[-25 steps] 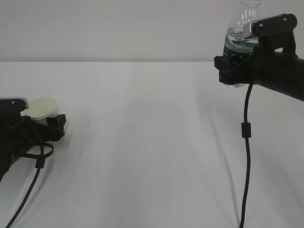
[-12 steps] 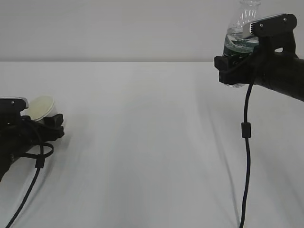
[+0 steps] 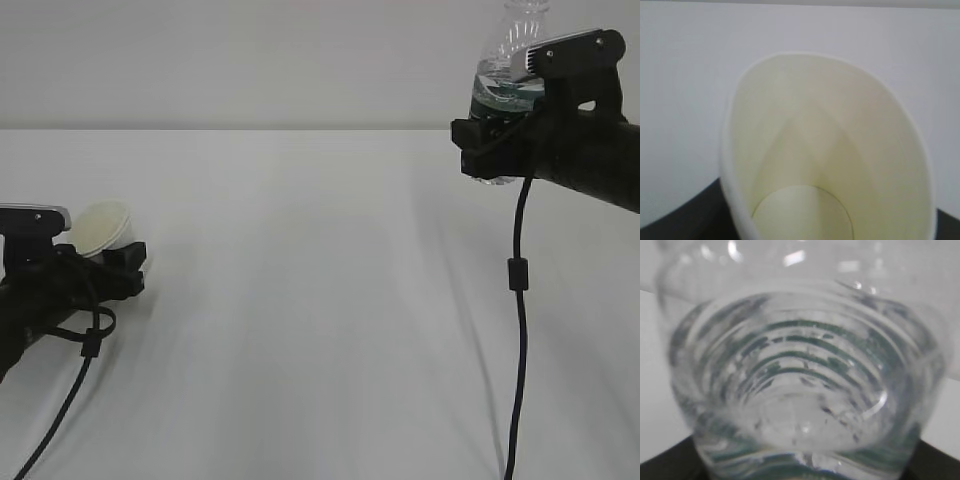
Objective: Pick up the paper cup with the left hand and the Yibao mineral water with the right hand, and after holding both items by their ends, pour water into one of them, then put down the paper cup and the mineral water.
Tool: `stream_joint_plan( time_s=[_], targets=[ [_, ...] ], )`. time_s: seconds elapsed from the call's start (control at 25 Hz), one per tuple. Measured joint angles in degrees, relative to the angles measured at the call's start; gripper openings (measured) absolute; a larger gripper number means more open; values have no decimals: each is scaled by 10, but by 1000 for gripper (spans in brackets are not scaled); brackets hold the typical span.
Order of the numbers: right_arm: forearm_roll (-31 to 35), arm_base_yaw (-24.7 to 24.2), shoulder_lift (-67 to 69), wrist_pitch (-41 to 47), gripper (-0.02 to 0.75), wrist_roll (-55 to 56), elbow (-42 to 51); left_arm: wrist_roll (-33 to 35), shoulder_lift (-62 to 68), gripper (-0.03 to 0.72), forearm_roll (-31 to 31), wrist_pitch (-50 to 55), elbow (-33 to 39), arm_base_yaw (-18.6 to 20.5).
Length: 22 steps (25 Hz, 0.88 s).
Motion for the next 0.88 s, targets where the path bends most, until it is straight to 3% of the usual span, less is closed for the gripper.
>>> stream_joint_plan(
  time_s=[0.4, 0.88],
  targets=[
    [0, 0, 0, 1, 462, 0, 0, -15, -14, 456, 110, 14, 0, 0],
    [-2, 0, 0, 3, 462, 0, 0, -48, -85, 454, 196, 68, 0, 0]
  ],
)
